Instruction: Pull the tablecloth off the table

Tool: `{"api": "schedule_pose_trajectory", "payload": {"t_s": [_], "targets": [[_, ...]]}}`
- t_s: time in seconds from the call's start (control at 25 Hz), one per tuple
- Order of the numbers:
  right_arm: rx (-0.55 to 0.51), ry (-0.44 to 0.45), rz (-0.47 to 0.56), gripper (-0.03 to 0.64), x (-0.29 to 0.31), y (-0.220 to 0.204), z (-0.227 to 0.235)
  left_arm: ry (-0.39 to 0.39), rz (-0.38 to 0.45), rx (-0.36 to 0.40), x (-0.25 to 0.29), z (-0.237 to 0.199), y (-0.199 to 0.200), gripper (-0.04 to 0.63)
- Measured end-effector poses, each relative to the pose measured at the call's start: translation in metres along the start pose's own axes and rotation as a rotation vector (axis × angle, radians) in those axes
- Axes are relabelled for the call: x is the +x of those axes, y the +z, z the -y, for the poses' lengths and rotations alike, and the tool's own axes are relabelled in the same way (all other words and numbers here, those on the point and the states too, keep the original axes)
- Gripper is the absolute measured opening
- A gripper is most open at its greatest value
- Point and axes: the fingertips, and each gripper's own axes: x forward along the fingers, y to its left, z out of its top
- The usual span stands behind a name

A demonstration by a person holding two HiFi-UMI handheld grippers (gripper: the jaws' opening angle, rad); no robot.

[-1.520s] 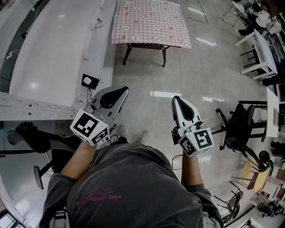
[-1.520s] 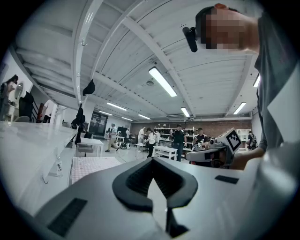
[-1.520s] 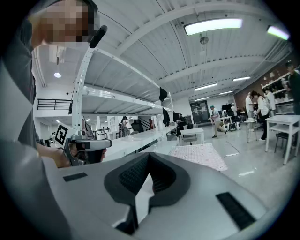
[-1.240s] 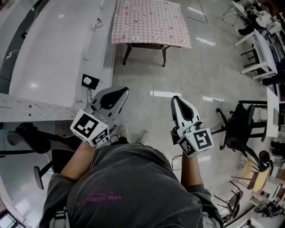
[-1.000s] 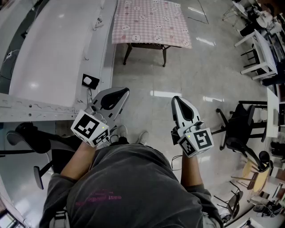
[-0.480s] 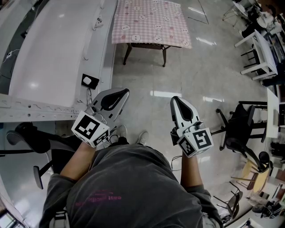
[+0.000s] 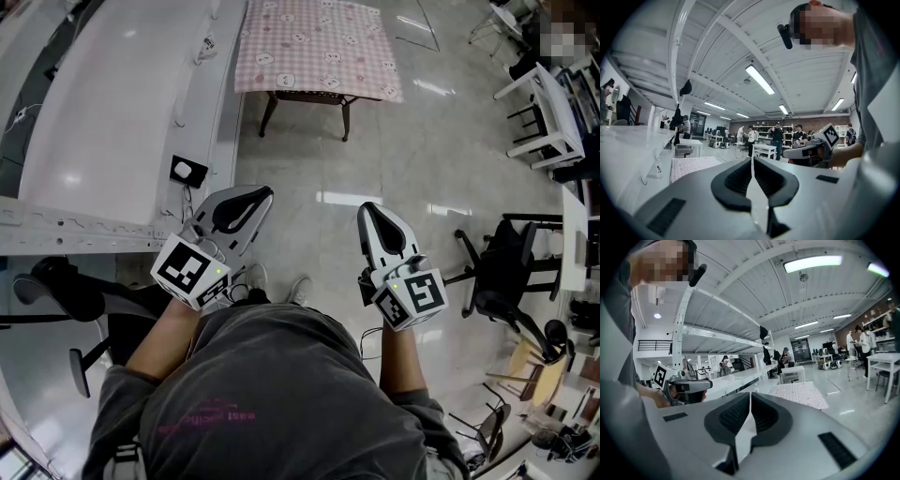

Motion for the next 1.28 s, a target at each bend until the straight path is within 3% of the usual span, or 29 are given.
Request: {"api": "schedule_pose_trajectory", "payload": {"t_s": [0.4, 1.28], "targets": [[0.007, 0.006, -0.001, -0.003, 0.0011, -0.0009, -0.0012, -0.001, -0.003, 0.004, 0.0001, -0.0003, -0.0013, 0.048], [0.036, 0.033, -0.029, 0.086, 0.004, -0.0075, 0.0004, 0.009, -0.031, 0.005, 0.006, -0.001, -0.0067, 0.153]]}}
